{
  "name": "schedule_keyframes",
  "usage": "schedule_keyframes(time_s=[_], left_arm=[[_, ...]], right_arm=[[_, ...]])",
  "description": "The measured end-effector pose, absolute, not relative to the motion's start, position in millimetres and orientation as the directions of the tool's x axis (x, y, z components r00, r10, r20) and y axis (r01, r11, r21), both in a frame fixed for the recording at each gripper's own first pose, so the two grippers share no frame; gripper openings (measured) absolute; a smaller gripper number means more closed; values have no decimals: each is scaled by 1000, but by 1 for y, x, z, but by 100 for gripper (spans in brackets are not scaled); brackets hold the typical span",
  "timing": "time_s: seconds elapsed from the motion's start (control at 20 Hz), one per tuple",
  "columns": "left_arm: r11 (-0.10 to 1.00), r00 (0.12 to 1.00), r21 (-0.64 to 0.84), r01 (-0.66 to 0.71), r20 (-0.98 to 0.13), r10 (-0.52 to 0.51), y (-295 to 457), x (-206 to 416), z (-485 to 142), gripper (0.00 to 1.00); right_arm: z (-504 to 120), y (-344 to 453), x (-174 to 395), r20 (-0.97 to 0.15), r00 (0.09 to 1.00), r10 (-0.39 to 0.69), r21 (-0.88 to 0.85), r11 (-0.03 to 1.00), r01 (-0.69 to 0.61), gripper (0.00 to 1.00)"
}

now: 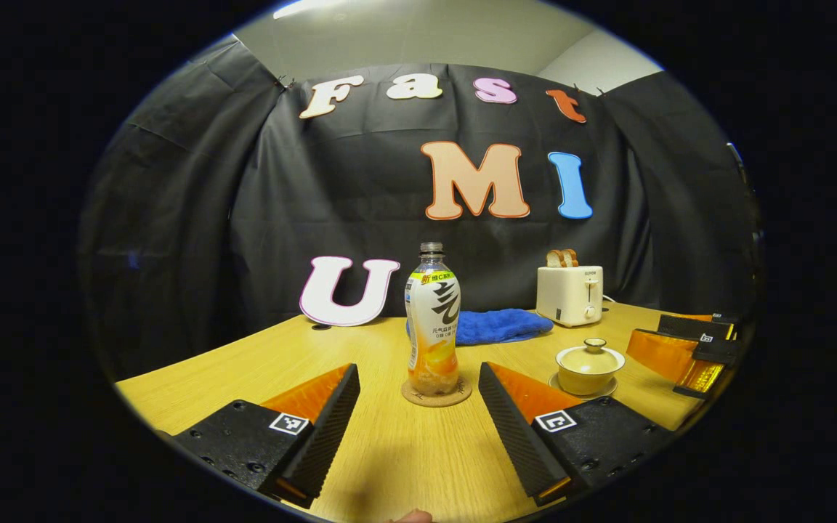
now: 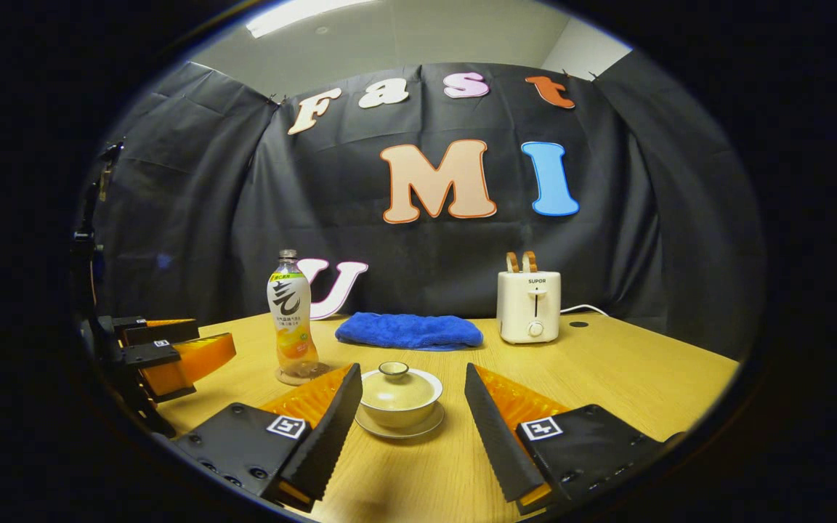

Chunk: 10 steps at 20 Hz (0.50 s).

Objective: Open the teacup lid with one hand, grasp the water bottle and pour water into the teacup with the other hand; after pouring, place the water bottle on the coaster and then close the teacup lid.

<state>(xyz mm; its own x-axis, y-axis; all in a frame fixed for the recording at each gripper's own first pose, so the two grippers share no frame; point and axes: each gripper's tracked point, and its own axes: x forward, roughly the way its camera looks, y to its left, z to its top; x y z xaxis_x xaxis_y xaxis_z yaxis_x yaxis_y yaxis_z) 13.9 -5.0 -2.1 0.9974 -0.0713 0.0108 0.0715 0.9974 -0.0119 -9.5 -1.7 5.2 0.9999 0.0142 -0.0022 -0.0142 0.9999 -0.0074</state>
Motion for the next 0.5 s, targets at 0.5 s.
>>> schedule_keyframes(time_s=[0.5], left_arm=[[997,997,-9,76,11,-75,-6,13,-2,96]], right_arm=[[5,-4,-11,-3,1000,-10,-8,1000,10,90]])
